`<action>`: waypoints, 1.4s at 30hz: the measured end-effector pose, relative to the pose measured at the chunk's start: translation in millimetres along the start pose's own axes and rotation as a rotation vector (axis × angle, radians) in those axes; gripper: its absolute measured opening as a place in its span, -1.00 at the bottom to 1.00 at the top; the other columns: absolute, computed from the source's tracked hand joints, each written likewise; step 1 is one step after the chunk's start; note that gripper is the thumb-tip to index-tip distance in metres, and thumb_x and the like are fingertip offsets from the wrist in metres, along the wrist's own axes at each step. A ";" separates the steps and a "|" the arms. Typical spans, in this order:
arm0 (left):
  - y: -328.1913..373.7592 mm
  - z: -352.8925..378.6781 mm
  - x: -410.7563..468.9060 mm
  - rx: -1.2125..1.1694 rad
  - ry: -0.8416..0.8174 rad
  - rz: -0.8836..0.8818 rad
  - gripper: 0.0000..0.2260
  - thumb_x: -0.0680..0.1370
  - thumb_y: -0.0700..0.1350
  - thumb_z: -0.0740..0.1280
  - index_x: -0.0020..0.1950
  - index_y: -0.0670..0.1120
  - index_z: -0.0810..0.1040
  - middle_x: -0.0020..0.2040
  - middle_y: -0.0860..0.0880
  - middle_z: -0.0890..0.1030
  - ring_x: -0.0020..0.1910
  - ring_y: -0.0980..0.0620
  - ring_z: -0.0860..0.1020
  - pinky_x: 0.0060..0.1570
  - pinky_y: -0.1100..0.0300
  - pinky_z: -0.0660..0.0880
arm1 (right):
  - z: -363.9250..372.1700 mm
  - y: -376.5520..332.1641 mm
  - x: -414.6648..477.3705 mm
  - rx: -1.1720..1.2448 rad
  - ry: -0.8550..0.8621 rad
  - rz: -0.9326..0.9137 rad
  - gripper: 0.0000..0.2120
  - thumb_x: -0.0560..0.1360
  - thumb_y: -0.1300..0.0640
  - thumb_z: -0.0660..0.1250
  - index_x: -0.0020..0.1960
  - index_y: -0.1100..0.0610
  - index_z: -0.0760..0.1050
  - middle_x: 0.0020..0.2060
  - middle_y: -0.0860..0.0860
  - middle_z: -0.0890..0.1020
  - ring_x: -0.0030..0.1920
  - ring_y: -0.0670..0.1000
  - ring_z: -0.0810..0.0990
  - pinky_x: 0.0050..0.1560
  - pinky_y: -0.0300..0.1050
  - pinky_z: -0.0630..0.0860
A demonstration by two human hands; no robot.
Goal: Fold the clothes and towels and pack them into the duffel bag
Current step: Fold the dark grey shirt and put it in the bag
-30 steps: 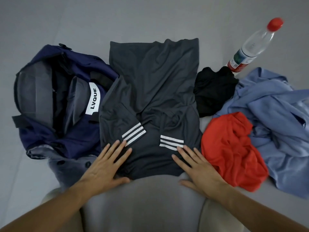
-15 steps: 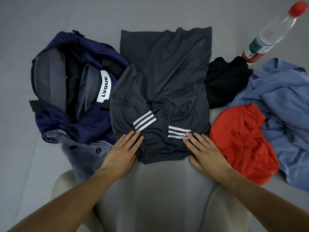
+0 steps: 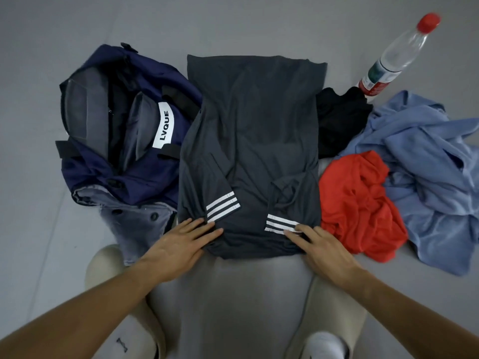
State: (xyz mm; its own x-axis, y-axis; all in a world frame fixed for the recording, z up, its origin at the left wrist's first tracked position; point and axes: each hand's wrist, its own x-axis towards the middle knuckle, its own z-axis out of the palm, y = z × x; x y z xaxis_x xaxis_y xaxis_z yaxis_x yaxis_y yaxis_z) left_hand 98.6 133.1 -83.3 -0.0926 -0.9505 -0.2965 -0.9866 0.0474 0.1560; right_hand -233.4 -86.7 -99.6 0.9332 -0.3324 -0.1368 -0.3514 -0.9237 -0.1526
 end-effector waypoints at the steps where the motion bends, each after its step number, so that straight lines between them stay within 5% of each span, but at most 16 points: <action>1: 4.6 2.8 -4.6 0.009 -0.002 0.005 -0.53 0.71 0.09 -0.13 0.54 0.07 0.34 0.44 -0.01 0.49 0.40 -0.07 0.48 0.38 -0.05 0.44 | 0.2 -2.3 -4.3 0.016 0.000 0.009 -0.24 0.18 0.36 0.45 0.37 0.06 0.50 0.17 0.08 0.56 -0.19 0.08 0.54 -0.13 -0.04 0.61; 5: 14.5 4.4 -2.5 -0.079 0.098 -0.079 -0.53 0.68 0.18 -0.02 0.43 0.05 0.50 0.32 0.01 0.60 0.29 -0.06 0.58 0.29 0.04 0.51 | -4.8 -0.7 9.5 0.055 0.057 -0.011 -0.62 0.43 0.09 0.23 0.21 -0.02 0.59 0.04 -0.01 0.58 -0.18 0.04 0.52 -0.17 -0.04 0.57; 8: 17.7 -15.9 17.6 -0.349 0.267 -0.288 -0.61 0.65 0.19 0.06 0.29 0.10 0.56 0.00 0.06 0.71 -0.01 0.02 0.68 0.00 0.14 0.56 | -15.0 3.0 25.4 0.236 0.106 0.060 -0.74 0.52 -0.03 0.21 -0.01 -0.01 0.65 -0.15 -0.13 0.62 -0.16 0.00 0.47 -0.13 0.01 0.53; 11: 4.5 -39.0 48.2 -0.444 0.378 -0.434 -0.60 0.61 0.21 0.05 0.15 0.04 0.56 -0.18 -0.04 0.70 -0.21 -0.10 0.66 -0.26 0.06 0.56 | -34.9 13.6 51.1 0.494 0.247 0.320 -0.65 0.55 -0.11 0.21 -0.25 0.09 0.55 -0.38 -0.04 0.53 -0.28 -0.02 0.47 -0.21 -0.01 0.45; 15: -33.5 -67.7 101.6 -0.404 0.478 -0.502 -0.52 0.63 0.27 0.08 0.06 -0.09 0.56 -0.25 -0.17 0.66 -0.27 -0.25 0.62 -0.29 -0.07 0.54 | -60.6 36.0 104.1 0.551 0.332 0.518 -0.54 0.56 -0.22 0.22 -0.31 0.13 0.41 -0.46 0.00 0.49 -0.40 0.04 0.50 -0.33 -0.04 0.37; 17: -51.4 -74.6 125.1 -0.290 0.453 -0.533 -0.55 0.61 0.27 0.07 0.07 -0.04 0.55 -0.24 -0.14 0.65 -0.25 -0.25 0.61 -0.28 -0.08 0.53 | -66.4 46.1 130.4 0.472 0.327 0.559 -0.62 0.57 -0.19 0.27 -0.21 0.10 0.48 -0.39 0.07 0.58 -0.32 0.15 0.59 -0.29 -0.01 0.46; 19: -64.8 -79.8 141.9 -0.181 0.447 -0.544 -0.63 0.63 0.22 0.15 0.20 0.01 0.54 -0.08 -0.12 0.66 -0.14 -0.22 0.61 -0.21 -0.09 0.54 | -69.4 53.9 149.4 0.290 0.347 0.557 -0.68 0.58 -0.15 0.28 0.11 0.09 0.57 -0.16 0.16 0.65 -0.12 0.24 0.62 -0.13 0.07 0.55; 23: -53.4 -69.4 156.7 0.019 0.536 -0.245 -0.67 0.67 -0.06 0.21 0.43 -0.08 0.48 0.31 -0.11 0.54 0.21 -0.20 0.51 0.11 -0.11 0.47 | -57.2 45.2 157.3 0.060 0.404 0.173 -0.53 0.61 -0.05 0.27 0.45 0.13 0.43 0.42 0.15 0.46 0.44 0.22 0.38 0.38 0.15 0.37; 26: -36.9 -36.5 143.9 0.019 0.330 -0.120 -0.55 0.70 0.05 0.06 0.56 -0.07 0.33 0.49 -0.11 0.42 0.49 -0.14 0.34 0.43 -0.09 0.30 | -28.1 36.7 138.5 0.007 0.060 0.083 -0.34 0.63 -0.29 0.05 0.60 0.08 0.19 0.58 0.11 0.21 0.59 0.15 0.12 0.55 0.22 0.10; 29: -51.2 -9.7 119.4 0.034 0.061 -0.191 -0.37 0.65 0.30 -0.14 0.64 0.01 0.05 0.62 -0.12 0.16 0.60 -0.09 0.08 0.55 -0.09 0.02 | -14.4 49.5 118.6 -0.016 -0.177 0.141 -0.20 0.57 -0.45 -0.14 0.65 0.00 -0.08 0.60 0.04 0.13 0.60 0.08 0.06 0.57 0.23 -0.06; 34: -64.7 -11.9 106.1 0.034 -0.027 -0.115 -0.13 0.50 0.52 0.04 0.65 0.08 -0.13 0.65 -0.12 -0.08 0.62 -0.09 -0.09 0.56 -0.09 -0.11 | -19.9 56.0 112.2 -0.021 -0.193 0.083 -0.04 0.48 -0.52 0.04 0.64 0.01 -0.17 0.61 0.06 0.08 0.61 0.08 0.00 0.57 0.23 -0.13; 38: -69.5 -9.9 79.5 -0.005 0.045 -0.183 -0.22 0.57 0.36 0.11 0.65 0.02 -0.08 0.65 -0.12 -0.09 0.63 -0.07 -0.07 0.58 0.00 -0.06 | -9.9 56.3 84.1 -0.057 0.009 0.009 -0.32 0.58 -0.15 0.16 0.62 0.08 0.10 0.60 0.12 0.13 0.61 0.15 0.06 0.56 0.24 0.08; 42: -64.5 -9.1 73.0 -0.025 0.094 -0.226 -0.42 0.59 0.04 0.10 0.62 -0.05 0.18 0.56 -0.18 0.28 0.54 -0.17 0.24 0.53 -0.06 0.14 | -1.2 65.2 67.5 -0.047 0.031 0.063 -0.43 0.57 -0.01 0.10 0.57 0.07 0.21 0.53 0.12 0.34 0.57 0.19 0.17 0.51 0.20 0.18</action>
State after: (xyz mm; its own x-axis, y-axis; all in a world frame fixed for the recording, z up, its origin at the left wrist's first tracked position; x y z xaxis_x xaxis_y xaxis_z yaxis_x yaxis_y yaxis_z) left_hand 156.7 57.9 -106.4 0.1444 -0.9607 -0.2372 -0.9771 -0.1763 0.1192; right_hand -193.2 -169.6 -117.6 0.9113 -0.3956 -0.1144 -0.4066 -0.9083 -0.0986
